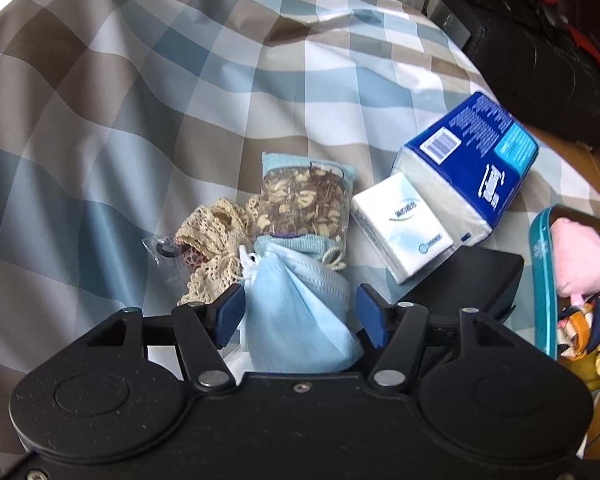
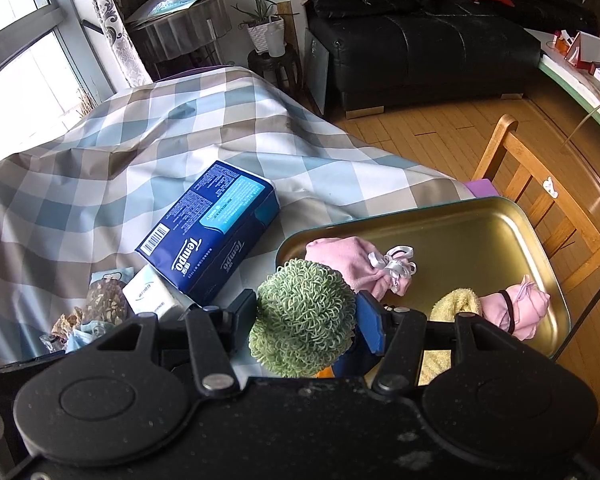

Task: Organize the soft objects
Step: 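Lift the mask with the left gripper and the scrubber with the right gripper, then carry the mask and scrubber over the gold tray with both grippers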

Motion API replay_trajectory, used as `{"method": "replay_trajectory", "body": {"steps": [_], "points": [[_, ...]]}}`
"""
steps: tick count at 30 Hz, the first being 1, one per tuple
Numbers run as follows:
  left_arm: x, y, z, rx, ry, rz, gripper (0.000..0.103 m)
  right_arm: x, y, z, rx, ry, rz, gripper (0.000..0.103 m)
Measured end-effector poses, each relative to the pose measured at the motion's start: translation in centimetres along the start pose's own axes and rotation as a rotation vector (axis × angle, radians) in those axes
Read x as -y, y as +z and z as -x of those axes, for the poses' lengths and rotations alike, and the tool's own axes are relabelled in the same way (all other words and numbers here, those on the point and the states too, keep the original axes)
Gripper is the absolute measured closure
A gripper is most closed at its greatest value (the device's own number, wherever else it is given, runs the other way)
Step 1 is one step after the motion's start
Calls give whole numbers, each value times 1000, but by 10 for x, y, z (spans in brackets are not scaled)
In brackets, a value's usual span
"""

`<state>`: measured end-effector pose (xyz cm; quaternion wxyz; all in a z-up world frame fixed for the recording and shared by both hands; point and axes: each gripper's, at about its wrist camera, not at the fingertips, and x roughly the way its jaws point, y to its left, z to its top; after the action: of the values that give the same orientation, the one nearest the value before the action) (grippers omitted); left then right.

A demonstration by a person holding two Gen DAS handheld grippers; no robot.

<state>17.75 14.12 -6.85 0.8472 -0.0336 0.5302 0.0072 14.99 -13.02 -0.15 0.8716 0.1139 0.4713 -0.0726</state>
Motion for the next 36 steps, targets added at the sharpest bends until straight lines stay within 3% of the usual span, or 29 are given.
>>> {"method": "replay_trajectory", "body": {"steps": [4,5,6,9,16,27,36], "points": [[3,-2,-6,-28,7,-19,47,2,0,-3,-8,-9,-2,49],[3,-2,-6,-28,5,-21,51,2,0,-4,-10,-11,-3,49],[3,-2,-6,-30,-1,-21,60,3,0,-5,-13,-12,-4,49],[0,-1,-4,-28,-25,1,69,3,1,-6,-14,-13,-7,49],[-5,2,13,31,-58,39,76,12,9,-1,-5,-13,-35,49],[13,11,61,150,-156,16,76,64,44,12,29,-64,-183,49],[76,15,86,182,-248,-81,76,118,55,11,69,-184,-316,49]]}}
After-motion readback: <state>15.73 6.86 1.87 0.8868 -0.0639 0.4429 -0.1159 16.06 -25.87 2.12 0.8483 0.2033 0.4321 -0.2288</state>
